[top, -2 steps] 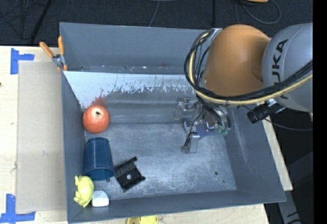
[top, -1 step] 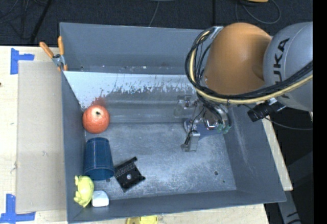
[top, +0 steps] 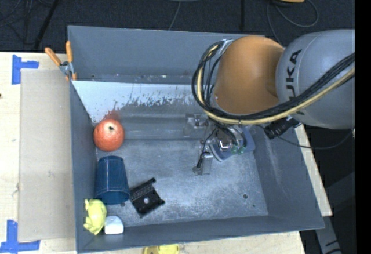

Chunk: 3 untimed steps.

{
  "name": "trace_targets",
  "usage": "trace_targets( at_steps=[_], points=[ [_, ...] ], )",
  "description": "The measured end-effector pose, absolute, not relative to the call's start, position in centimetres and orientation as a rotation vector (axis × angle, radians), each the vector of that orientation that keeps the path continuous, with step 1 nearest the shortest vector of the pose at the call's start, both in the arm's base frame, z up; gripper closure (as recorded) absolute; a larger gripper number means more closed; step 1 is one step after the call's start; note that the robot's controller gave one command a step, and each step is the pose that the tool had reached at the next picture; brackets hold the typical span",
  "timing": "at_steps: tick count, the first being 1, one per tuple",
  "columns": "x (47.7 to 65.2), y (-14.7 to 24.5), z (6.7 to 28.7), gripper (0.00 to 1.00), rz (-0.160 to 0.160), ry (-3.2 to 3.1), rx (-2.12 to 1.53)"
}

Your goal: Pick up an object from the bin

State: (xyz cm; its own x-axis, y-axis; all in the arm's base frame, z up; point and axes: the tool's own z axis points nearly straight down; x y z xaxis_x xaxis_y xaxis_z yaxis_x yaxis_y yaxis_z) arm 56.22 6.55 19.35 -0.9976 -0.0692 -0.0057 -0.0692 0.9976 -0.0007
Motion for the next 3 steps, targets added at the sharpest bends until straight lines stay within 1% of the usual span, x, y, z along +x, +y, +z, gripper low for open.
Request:
trace_targets(
  at_steps=[1, 2, 3],
  points=[
    [56.2, 9.1, 12.6, 0.00, 0.001, 3.134, -0.150],
    [55.8, 10.1, 9.5, 0.00, 0.000, 3.148, -0.086],
    [54.0, 12.3, 8.4, 0.00, 0.000, 3.133, -0.231]
  ],
)
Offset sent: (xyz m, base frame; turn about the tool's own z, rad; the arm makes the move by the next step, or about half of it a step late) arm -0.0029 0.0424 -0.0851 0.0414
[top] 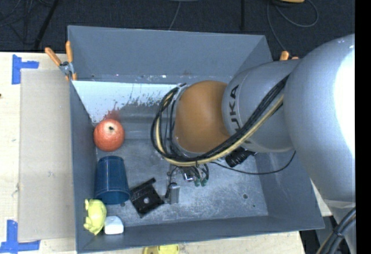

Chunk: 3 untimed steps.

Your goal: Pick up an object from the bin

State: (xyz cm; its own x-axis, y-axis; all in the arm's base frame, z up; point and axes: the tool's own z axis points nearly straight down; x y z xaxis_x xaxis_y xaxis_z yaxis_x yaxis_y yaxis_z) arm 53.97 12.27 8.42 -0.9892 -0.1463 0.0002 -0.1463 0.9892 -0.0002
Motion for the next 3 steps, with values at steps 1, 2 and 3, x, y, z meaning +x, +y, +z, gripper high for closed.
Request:
trace_targets(
  at_steps=[1, 2, 3],
  points=[
    [51.9, 14.9, 7.2, 0.00, 0.001, -3.115, 0.401],
    [50.7, 16.0, 6.7, 0.00, 0.001, -3.121, 0.347],
    [52.9, 18.6, 7.3, 1.00, 0.004, -2.960, 1.029]
  ],
)
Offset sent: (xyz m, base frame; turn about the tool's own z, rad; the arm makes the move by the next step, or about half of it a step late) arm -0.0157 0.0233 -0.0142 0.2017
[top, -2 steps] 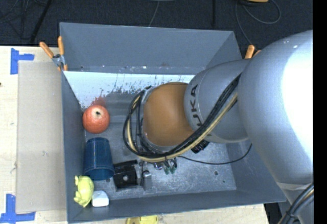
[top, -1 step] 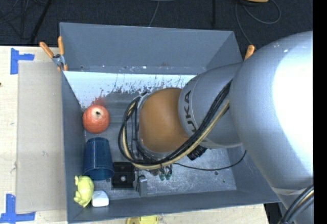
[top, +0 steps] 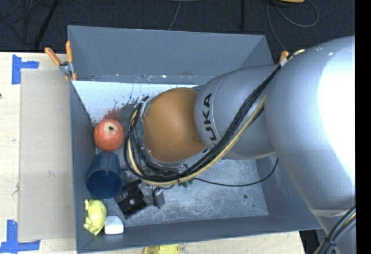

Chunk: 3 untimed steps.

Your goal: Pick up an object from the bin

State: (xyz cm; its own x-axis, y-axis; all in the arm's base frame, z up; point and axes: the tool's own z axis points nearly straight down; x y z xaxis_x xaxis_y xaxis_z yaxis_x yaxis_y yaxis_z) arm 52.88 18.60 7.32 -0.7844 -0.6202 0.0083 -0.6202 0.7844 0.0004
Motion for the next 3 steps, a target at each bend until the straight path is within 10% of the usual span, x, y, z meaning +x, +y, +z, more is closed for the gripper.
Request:
trace_targets(
  at_steps=[1, 3],
  points=[
    [52.9, 18.6, 7.3, 1.00, 0.003, -2.960, 1.027],
    [52.7, 18.6, 16.9, 1.00, -0.002, -2.977, 1.005]
  ],
)
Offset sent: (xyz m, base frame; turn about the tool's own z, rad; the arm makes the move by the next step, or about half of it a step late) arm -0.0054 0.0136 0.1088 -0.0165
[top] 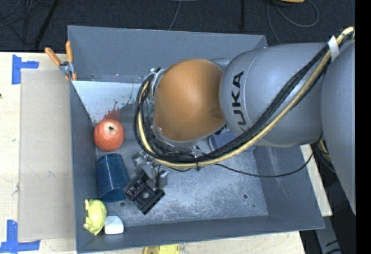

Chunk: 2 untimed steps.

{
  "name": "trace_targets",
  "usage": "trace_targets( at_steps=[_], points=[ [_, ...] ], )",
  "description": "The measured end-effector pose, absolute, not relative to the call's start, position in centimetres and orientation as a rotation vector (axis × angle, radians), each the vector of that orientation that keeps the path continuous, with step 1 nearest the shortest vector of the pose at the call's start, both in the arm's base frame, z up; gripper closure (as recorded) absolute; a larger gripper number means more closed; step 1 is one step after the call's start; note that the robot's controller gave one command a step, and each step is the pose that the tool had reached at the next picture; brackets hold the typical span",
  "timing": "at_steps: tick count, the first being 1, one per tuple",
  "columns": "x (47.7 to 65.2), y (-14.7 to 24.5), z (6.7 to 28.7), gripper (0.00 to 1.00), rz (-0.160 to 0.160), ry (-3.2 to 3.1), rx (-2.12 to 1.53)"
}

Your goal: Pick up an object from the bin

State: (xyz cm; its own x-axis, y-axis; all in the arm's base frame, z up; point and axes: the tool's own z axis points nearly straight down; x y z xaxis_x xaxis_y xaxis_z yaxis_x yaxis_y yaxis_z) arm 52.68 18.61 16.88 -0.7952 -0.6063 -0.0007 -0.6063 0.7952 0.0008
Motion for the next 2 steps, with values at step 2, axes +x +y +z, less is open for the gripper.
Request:
trace_targets(
  at_steps=[2],
  points=[
    [53.9, 19.7, 24.3, 1.00, 0.002, 2.976, -0.974]
  ],
)
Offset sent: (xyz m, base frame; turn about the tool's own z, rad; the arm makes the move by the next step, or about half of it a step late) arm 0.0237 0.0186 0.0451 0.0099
